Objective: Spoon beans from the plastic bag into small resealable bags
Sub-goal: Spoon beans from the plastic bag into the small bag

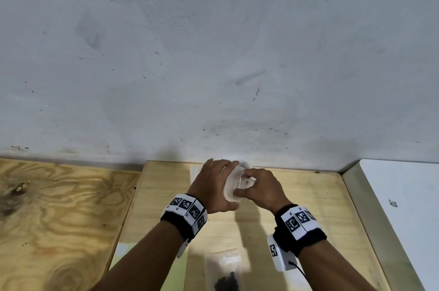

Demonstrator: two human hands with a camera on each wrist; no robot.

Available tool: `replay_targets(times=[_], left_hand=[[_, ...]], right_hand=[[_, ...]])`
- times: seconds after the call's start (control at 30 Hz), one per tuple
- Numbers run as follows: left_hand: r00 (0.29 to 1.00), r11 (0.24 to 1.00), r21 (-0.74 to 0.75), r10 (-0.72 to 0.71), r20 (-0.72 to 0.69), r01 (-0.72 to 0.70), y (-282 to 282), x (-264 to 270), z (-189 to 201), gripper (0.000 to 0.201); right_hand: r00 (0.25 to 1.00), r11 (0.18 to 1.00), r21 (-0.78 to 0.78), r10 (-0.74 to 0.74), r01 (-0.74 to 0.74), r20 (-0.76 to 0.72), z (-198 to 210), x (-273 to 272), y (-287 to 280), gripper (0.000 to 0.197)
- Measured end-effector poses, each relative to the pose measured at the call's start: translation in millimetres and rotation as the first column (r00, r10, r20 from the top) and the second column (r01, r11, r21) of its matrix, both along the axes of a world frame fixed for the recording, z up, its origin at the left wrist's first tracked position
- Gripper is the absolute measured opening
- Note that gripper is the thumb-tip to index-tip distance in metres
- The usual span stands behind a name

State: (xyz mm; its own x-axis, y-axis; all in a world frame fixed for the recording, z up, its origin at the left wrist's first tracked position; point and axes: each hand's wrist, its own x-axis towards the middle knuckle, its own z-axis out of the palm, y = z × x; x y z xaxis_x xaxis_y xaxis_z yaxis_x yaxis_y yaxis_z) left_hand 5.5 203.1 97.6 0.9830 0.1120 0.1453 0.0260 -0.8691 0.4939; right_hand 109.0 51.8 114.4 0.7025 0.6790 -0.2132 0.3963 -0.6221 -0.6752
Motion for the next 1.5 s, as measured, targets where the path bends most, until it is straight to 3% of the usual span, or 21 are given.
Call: replay_targets(times=[0.07,0.2,0.37,0.53,0.6,0.67,0.8,0.87,0.97,1.1,1.17,1.27,1.4,1.43,1.5], left_hand=[[0.999,0.999,-0.019,-0.03,0.025,0.03,1.0,-2.0,-1.5,0.097],[0.996,0.995,-0.057,-0.085,0.008,0.085,3.0,-5.7,-12.8,0.11],[0.997,0.992,-0.103,-0.081,-0.017,0.079,4.3,-9.7,-11.9,0.106],[0.993,0.994,-0.072,-0.089,-0.072,0.084,14.9,-6.8,-11.1,0.111],[0.993,0.993,-0.059,-0.101,-0.063,0.098,16.1,-4.8,-14.0,0.112],[0.993,0.994,-0.082,-0.081,-0.082,0.074,16.1,-5.3,-15.9,0.113],[0.991,0.988,-0.153,-0.049,-0.122,0.03,19.4,-6.7,-17.1,0.109],[0.987,0.979,-0.206,-0.027,-0.156,-0.006,19.4,-5.3,-17.6,0.108],[0.975,0.955,-0.278,0.048,-0.216,-0.109,20.4,-5.0,-22.0,0.103],[0.927,0.897,-0.326,0.19,-0.325,-0.298,30.1,-4.9,-36.2,0.086],[0.869,0.815,-0.381,0.273,-0.412,-0.437,36.9,-2.7,-46.2,0.072],[0.777,0.652,-0.46,0.349,-0.523,-0.603,46.6,7.0,-62.8,0.084],[0.748,0.658,-0.434,0.314,-0.584,-0.615,48.0,24.8,-73.6,0.103],[0.743,0.663,-0.432,0.295,-0.601,-0.612,47.3,29.8,-75.7,0.103],[0.749,0.691,-0.432,0.244,-0.616,-0.58,45.0,38.3,-75.7,0.095]], right_hand=[[1.0,0.999,-0.046,0.008,-0.009,-0.014,-1.8,0.8,1.1,0.027],[0.976,0.991,0.026,0.13,-0.128,-0.177,-8.1,2.2,5.7,0.025],[0.99,0.996,-0.044,0.078,-0.084,-0.12,-14.8,2.9,9.0,0.03],[0.944,0.983,0.092,0.18,-0.16,-0.275,-22.8,0.8,12.8,0.025],[0.943,0.975,0.092,0.217,-0.2,-0.251,-24.8,-0.4,16.5,0.029],[0.968,0.986,0.055,0.165,-0.157,-0.189,-22.0,0.8,18.9,0.024],[0.991,0.988,-0.104,0.11,-0.118,-0.077,-18.3,3.9,19.6,0.049],[0.989,0.984,-0.111,0.131,-0.138,-0.067,-22.5,5.5,20.9,0.042],[0.974,0.991,0.051,0.132,-0.125,-0.183,-32.2,7.9,19.5,0.026],[0.965,0.984,0.166,-0.023,0.068,-0.261,-49.3,16.2,13.1,0.022],[0.948,0.924,0.24,-0.259,0.299,-0.184,-60.8,24.0,5.2,0.02],[0.831,0.821,0.132,-0.554,0.556,-0.051,-77.6,39.6,-12.8,0.028],[0.798,0.805,-0.19,-0.588,0.563,-0.127,-109.5,61.5,-29.7,0.069],[0.802,0.815,-0.226,-0.572,0.533,-0.171,-115.1,65.3,-30.4,0.066],[0.806,0.836,-0.225,-0.544,0.5,-0.231,-118.1,68.3,-27.4,0.036]])
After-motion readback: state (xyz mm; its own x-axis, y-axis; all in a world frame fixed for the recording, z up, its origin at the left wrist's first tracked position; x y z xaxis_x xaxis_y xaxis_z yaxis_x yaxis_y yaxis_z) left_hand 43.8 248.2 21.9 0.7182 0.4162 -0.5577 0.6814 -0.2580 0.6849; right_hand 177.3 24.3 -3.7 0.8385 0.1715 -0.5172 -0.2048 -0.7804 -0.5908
